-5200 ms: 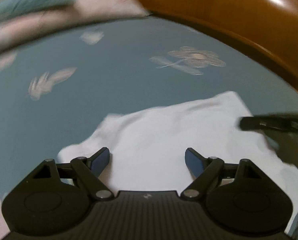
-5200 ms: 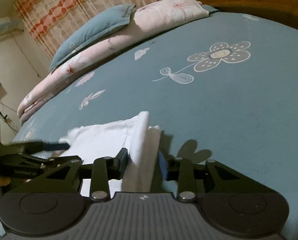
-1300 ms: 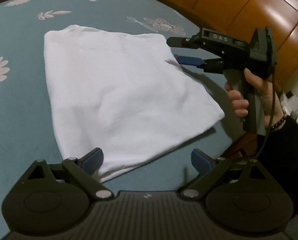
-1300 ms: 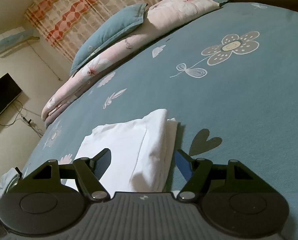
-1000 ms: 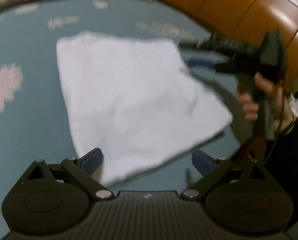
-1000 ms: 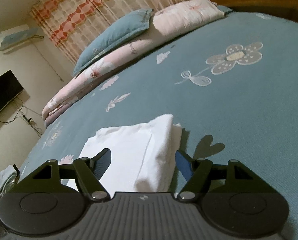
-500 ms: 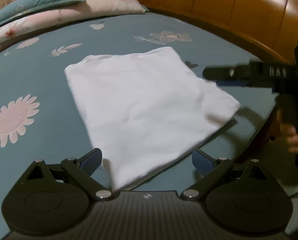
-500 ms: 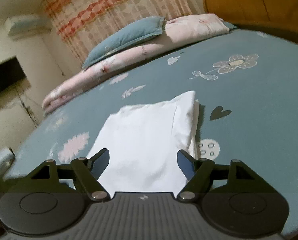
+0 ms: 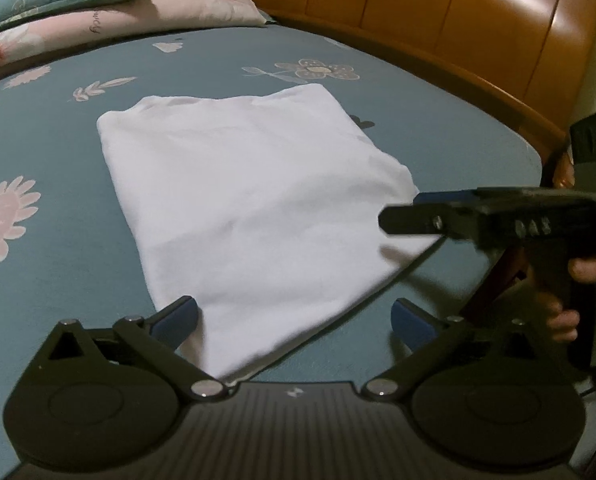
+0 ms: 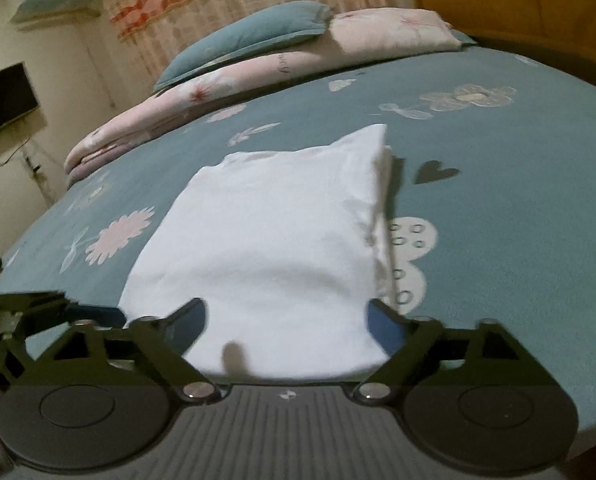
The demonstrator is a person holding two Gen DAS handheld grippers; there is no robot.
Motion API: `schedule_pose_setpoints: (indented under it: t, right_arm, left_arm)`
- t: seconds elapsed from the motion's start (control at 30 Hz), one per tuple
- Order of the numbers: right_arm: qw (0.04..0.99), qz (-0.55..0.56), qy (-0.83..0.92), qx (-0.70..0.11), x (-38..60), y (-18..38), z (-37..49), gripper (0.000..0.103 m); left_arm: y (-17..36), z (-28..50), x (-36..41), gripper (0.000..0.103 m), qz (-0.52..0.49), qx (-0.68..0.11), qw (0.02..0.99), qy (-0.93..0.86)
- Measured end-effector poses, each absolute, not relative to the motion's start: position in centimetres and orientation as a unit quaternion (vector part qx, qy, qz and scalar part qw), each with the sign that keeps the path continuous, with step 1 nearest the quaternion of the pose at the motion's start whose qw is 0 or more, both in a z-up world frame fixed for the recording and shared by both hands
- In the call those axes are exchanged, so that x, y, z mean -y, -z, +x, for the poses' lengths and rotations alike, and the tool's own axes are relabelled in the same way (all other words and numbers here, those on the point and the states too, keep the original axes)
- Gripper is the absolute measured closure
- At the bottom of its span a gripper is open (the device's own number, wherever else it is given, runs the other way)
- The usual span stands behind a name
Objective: Fold clothes
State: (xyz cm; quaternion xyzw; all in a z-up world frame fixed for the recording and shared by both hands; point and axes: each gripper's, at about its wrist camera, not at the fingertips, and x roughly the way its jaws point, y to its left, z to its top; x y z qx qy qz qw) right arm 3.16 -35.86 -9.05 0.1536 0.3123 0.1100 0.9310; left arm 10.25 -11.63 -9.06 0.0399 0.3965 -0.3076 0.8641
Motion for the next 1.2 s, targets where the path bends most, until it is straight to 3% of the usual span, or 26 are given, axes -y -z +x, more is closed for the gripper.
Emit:
schedule_pose_setpoints:
  t: [0.17, 0.4, 0.57, 0.8, 1.1, 1.2]
  right_arm:
    - [0.935, 0.141, -0.097, -0.312, 35.1, 8.5, 3.2, 0.000]
    - [0.946, 0.158, -0.118, -0.258, 36.4, 5.5, 5.3, 0.000]
    - [0.934, 0.166, -0.115, -0.296, 36.4, 7.9, 7.7, 0.000]
    - [0.938, 0.193, -0.136, -0.254, 37.2, 8.9, 6.5, 0.000]
    - [0.934, 0.219, -0.145, -0.240, 37.8, 9.0, 6.5, 0.000]
    - [0.936, 0.211, -0.145, -0.242, 37.7, 9.0, 6.5, 0.000]
  left_arm:
    - [8.6, 10.6, 10.5, 0.001, -0.003, -0.404, 0.860, 0.312]
    - [6.9, 10.4, 10.0, 0.001, 0.014, -0.375, 0.876, 0.304]
    - [7.0, 10.9, 10.2, 0.001, 0.021, -0.377, 0.874, 0.306]
    - [4.5, 13.8, 9.6, 0.001, 0.008, -0.354, 0.880, 0.317]
    - [8.0, 17.7, 11.9, 0.001, 0.000, -0.408, 0.851, 0.331]
    - [7.0, 17.8, 11.3, 0.001, -0.018, -0.411, 0.849, 0.332]
